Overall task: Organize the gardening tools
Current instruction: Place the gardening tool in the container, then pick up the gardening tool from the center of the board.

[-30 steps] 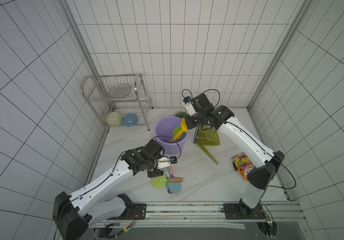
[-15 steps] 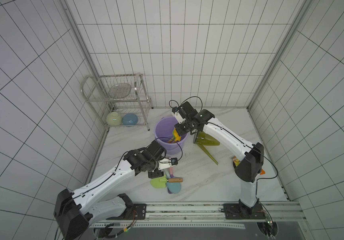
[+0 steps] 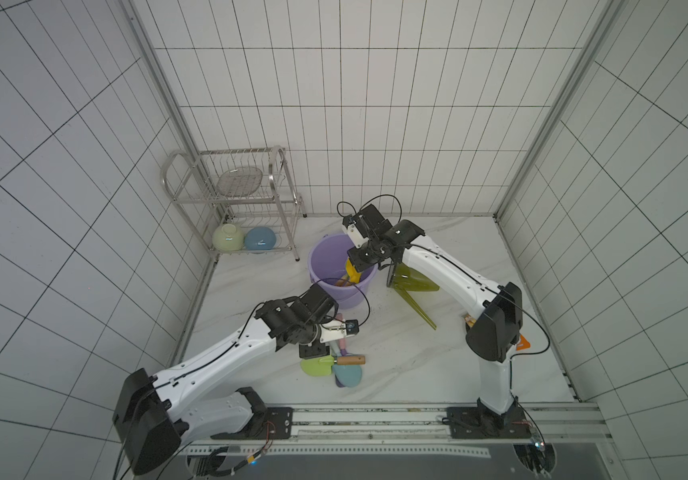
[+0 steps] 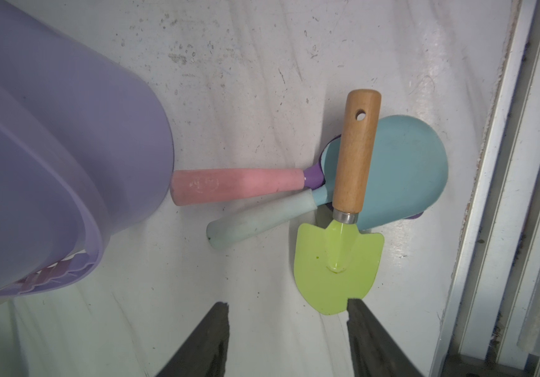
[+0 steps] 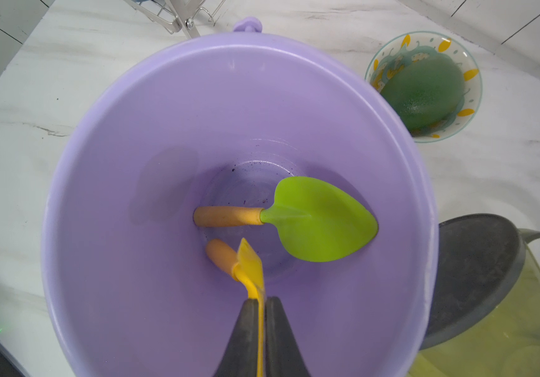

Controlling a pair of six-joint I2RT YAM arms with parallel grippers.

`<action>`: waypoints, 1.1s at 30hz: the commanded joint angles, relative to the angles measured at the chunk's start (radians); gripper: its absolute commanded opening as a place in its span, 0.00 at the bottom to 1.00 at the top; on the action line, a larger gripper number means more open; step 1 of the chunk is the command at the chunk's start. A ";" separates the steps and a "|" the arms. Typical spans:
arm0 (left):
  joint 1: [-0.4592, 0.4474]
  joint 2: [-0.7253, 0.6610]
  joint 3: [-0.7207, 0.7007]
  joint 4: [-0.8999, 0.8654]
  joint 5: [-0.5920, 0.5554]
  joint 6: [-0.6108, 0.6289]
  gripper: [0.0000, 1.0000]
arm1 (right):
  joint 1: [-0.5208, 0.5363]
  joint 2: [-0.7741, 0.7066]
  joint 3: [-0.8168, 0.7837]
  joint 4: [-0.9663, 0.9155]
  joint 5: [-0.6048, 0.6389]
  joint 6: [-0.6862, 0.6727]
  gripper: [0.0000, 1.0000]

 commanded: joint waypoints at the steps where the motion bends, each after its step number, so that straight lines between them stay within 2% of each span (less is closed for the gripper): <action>1: -0.010 0.001 -0.010 0.021 -0.003 -0.008 0.59 | 0.000 -0.045 -0.012 0.009 -0.027 0.007 0.20; 8: -0.033 0.007 -0.018 0.047 -0.002 -0.012 0.58 | -0.036 -0.213 -0.122 0.050 -0.098 0.044 0.40; 15: -0.081 0.059 -0.010 0.101 -0.038 -0.053 0.55 | -0.088 -0.440 -0.348 0.135 -0.110 0.106 0.56; 25: -0.207 0.134 -0.030 0.181 -0.122 -0.099 0.54 | -0.122 -0.758 -0.656 0.205 0.014 0.182 0.58; 33: -0.278 0.217 -0.056 0.251 -0.172 -0.127 0.52 | -0.148 -0.904 -0.772 0.207 0.048 0.215 0.59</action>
